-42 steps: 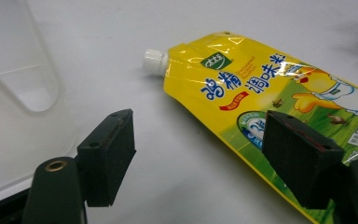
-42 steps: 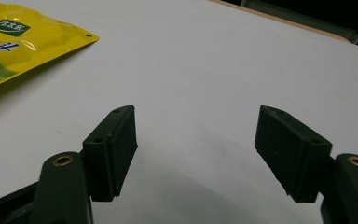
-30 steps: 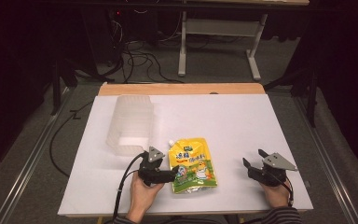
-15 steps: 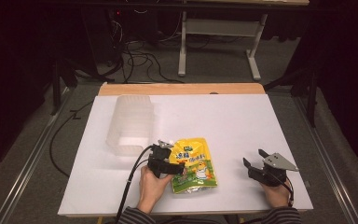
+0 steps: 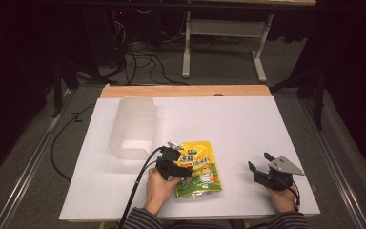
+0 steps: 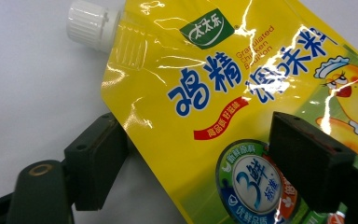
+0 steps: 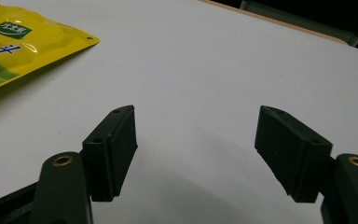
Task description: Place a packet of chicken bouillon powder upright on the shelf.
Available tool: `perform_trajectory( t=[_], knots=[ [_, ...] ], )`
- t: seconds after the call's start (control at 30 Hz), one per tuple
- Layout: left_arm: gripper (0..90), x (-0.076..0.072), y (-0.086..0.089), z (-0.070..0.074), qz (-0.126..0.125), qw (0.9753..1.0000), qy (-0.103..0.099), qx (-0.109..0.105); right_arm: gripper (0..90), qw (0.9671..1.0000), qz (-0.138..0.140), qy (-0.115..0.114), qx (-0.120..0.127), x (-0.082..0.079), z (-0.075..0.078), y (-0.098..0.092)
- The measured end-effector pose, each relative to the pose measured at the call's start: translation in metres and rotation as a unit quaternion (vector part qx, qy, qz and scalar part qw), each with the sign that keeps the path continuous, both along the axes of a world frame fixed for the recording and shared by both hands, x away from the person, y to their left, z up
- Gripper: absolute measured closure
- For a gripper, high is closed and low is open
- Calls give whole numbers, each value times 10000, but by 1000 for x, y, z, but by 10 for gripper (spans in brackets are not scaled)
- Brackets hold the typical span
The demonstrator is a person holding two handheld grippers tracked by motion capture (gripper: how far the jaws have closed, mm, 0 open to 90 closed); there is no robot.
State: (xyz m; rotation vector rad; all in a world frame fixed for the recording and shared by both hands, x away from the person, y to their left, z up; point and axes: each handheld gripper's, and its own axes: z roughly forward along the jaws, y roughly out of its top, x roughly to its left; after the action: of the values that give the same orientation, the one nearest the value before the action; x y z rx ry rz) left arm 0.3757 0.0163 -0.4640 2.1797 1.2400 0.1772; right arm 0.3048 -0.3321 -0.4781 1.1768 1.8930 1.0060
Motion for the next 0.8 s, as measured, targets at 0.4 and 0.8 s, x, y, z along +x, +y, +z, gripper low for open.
perform_trajectory(
  t=[0.4, 0.8],
  knots=[
    [613, -5, -6, 3, -502, 9986, 104, -154, 300, 10000, -1, -13, -48, 0, 0, 1],
    [845, -5, -3, 8, -787, 9961, 144, -376, 300, 10000, -6, 8, -48, 0, 0, 1]
  ],
)
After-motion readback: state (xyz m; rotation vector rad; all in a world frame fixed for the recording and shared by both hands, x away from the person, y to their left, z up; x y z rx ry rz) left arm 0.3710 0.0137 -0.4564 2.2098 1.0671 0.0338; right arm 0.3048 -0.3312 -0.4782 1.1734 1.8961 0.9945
